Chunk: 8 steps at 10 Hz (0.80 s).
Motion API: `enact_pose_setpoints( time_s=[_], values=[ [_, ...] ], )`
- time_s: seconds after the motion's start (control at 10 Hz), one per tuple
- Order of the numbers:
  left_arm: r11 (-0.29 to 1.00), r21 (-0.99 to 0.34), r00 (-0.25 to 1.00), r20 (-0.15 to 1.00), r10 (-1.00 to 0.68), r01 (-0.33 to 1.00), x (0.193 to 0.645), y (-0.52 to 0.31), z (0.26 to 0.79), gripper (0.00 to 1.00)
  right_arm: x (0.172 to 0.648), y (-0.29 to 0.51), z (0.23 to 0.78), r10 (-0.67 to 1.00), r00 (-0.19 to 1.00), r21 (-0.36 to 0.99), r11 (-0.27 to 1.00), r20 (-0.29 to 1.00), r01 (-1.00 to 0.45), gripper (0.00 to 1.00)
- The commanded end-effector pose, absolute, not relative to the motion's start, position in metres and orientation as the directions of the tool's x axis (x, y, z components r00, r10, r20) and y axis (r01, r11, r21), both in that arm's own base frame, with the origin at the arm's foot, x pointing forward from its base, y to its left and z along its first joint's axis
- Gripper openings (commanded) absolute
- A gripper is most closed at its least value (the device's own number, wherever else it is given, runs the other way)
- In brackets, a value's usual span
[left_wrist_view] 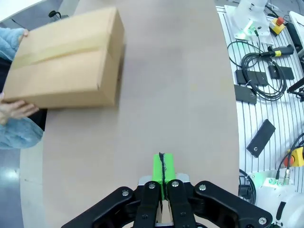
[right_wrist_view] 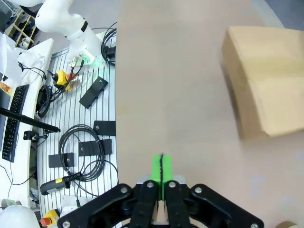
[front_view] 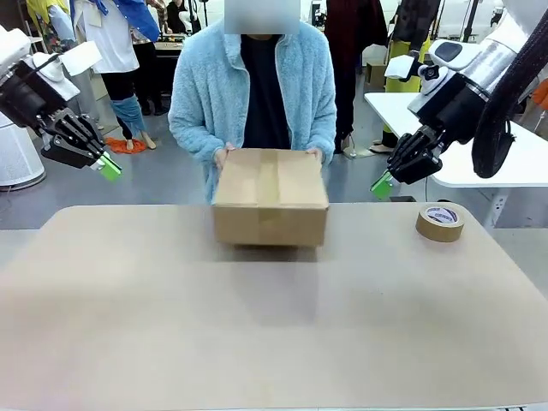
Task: Wrap the clocks to prevent damage.
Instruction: After the human seals the box with tape, release both hands from the side flaps of the Package Box.
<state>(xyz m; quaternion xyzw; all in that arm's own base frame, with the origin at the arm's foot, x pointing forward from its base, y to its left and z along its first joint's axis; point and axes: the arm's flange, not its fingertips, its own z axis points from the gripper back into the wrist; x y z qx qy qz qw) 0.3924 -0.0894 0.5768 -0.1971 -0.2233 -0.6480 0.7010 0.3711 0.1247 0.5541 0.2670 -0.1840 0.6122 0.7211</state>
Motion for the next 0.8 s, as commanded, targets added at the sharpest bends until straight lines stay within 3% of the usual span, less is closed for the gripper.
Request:
enact_pose_setpoints(
  time_s=[0.0, 0.7],
  values=[
    [0.088, 0.024, 0.059, 0.568, -0.821, 0.996, 0.3939, -0.0903, 0.5775, 0.0, 0.3748, 0.1266, 0.5534, 0.783, 0.188, 0.158, 0.116, 0.593, -0.981, 0.01],
    [0.088, 0.024, 0.059, 0.568, -0.821, 0.996, 0.3939, -0.0903, 0.5775, 0.0, 0.3748, 0.1266, 0.5534, 0.783, 0.188, 0.158, 0.116, 0.593, -0.981, 0.01]
  ],
)
